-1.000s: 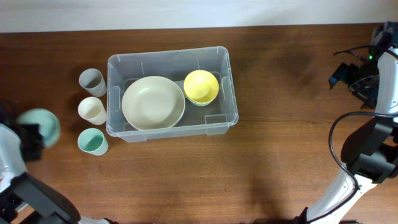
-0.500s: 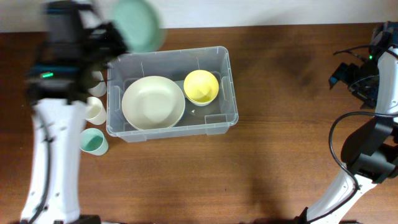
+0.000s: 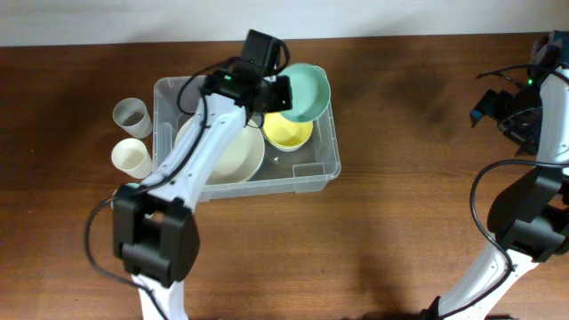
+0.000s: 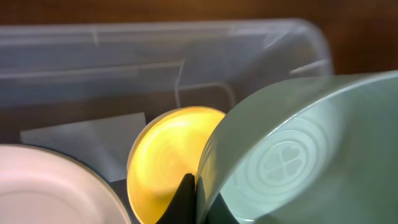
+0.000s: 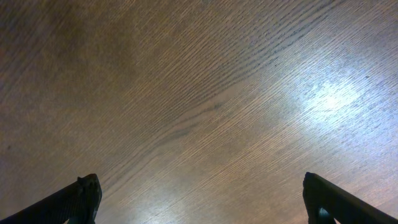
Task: Pack container
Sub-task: 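Lift the mint-green bowl with the left gripper over the container, then lower the mint-green bowl onto the yellow bowl and adjust it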
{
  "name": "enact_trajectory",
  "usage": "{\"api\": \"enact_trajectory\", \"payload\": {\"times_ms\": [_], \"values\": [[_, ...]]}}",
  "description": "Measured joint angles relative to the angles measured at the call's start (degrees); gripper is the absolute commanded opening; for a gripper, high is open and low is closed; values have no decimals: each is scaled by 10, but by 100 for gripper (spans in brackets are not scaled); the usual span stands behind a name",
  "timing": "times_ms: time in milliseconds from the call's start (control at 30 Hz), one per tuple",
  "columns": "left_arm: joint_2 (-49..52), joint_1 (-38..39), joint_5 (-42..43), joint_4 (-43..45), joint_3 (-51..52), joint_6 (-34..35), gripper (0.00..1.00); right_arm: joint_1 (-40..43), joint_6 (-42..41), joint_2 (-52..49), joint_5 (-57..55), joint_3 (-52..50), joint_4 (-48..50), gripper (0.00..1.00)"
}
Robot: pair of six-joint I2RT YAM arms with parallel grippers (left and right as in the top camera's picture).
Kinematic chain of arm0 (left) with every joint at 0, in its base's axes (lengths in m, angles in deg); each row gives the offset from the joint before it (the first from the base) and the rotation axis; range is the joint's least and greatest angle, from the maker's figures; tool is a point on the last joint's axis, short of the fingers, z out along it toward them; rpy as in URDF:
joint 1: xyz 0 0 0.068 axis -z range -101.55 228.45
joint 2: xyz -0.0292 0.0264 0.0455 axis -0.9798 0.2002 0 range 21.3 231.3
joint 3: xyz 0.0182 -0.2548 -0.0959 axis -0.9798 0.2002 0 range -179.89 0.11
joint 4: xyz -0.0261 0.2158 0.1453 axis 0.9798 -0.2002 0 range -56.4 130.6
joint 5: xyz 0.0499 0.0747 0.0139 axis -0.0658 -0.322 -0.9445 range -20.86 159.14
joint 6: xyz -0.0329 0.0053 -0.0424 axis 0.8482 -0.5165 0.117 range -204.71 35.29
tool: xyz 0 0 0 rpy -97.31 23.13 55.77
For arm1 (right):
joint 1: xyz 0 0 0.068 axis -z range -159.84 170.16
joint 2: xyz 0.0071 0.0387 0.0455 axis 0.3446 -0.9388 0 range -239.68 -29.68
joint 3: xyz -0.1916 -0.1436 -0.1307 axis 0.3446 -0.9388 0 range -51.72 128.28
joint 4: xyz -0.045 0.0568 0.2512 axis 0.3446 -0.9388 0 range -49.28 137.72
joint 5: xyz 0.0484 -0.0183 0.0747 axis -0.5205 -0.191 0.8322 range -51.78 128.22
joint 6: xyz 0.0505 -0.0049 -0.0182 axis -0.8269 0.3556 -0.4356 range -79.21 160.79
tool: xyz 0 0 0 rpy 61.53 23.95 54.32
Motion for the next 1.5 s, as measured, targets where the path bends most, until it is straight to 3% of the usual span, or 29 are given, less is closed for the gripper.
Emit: {"api": "enact_trajectory", "payload": {"times_ms": [800,933,1100,1133,1167,1233,1333,1467,1500], "values": [[53,-7,-56,-30,0,-5,2,0,0,0,0,0,0,99],[53,-7,-59,-33,0,-7,16,0,0,0,0,0,0,99],[53,-7,-60,-33,0,-10,23,0,0,0,0,0,0,99],[53,-7,-60,-33,0,-10,40,0,0,0,0,0,0,99],[53,-7,-59,-33,0,-11,48,0,0,0,0,0,0,99],[53,-7,-59,-32,0,-13,74,0,0,0,0,0,0,99],[53,-8,-59,-20,0,-23,95,0,0,0,0,0,0,99],[53,-20,-59,-32,-32,-34,96,0,0,0,0,0,0,99],[54,-25,-59,-42,-50,-34,90,0,0,0,0,0,0,99]]}}
